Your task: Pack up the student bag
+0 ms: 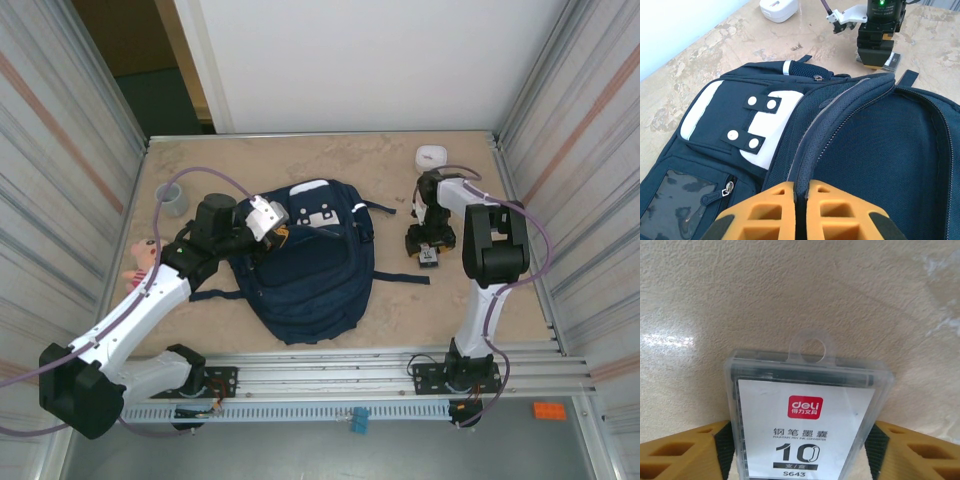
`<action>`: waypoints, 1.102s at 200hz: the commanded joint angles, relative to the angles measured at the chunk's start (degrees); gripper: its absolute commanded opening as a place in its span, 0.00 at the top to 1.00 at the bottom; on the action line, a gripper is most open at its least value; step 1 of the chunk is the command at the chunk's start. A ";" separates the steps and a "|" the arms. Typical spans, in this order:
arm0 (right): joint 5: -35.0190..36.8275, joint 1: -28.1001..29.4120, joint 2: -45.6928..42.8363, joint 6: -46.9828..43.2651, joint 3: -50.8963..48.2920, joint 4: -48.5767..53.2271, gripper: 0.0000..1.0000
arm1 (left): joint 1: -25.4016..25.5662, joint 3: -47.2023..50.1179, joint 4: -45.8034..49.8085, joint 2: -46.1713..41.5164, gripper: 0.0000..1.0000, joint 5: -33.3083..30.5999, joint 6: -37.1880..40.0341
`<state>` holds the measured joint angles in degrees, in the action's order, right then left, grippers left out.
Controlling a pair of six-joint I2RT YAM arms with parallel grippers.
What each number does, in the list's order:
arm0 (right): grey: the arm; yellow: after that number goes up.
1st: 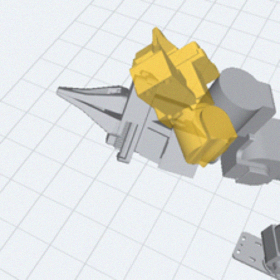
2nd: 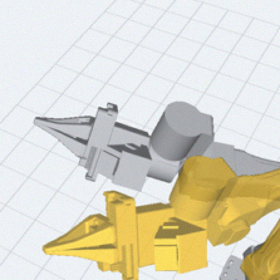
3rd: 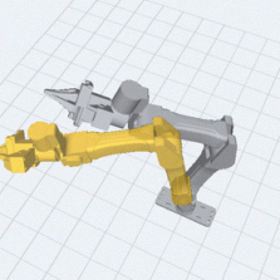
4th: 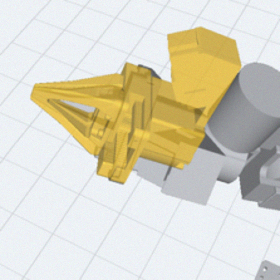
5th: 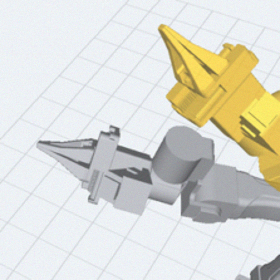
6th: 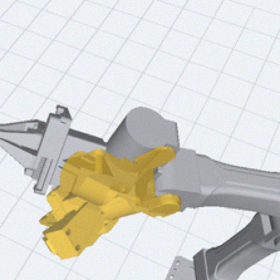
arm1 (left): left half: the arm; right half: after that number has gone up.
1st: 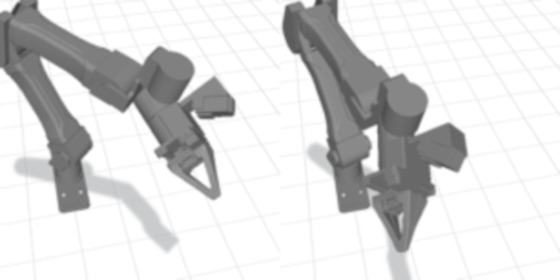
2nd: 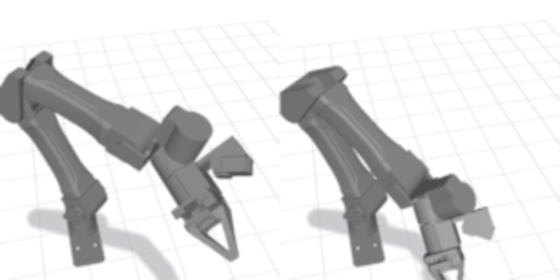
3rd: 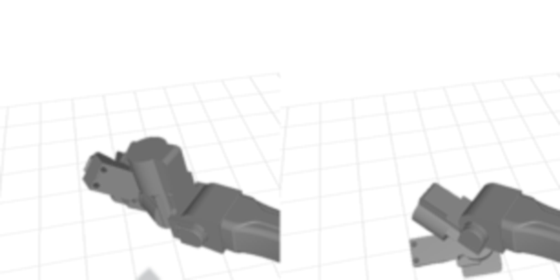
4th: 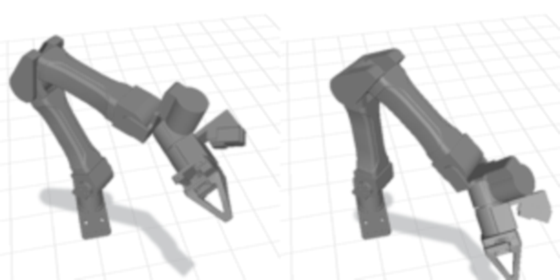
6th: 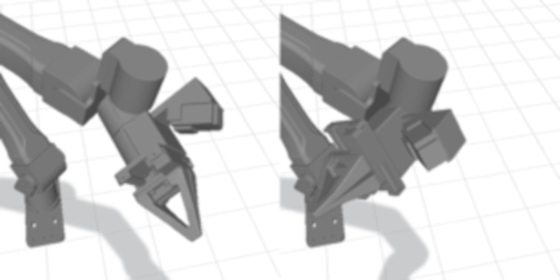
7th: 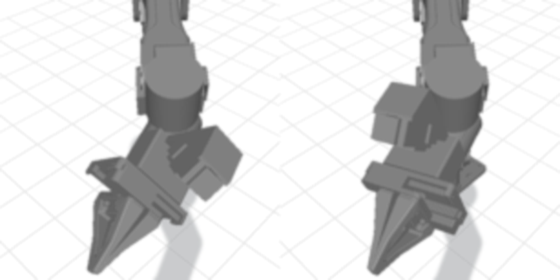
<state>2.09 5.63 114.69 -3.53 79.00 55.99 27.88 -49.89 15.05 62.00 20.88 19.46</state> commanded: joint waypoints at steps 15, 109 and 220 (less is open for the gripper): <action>-2.16 -1.14 3.23 -1.13 0.65 0.78 0.48 | -0.11 -0.82 -0.59 -1.66 1.00 -2.37 0.36; -3.76 -1.56 -7.00 0.59 -1.74 -3.58 0.57 | 0.50 -1.53 -0.19 -1.36 1.00 -3.45 0.17; -10.99 5.01 -34.94 5.55 -6.57 -9.25 0.54 | 1.10 -1.00 -0.72 -3.45 1.00 -2.87 -0.52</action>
<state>-4.97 8.84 85.06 -0.84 73.52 48.25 28.77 -49.89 15.18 61.47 19.38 19.44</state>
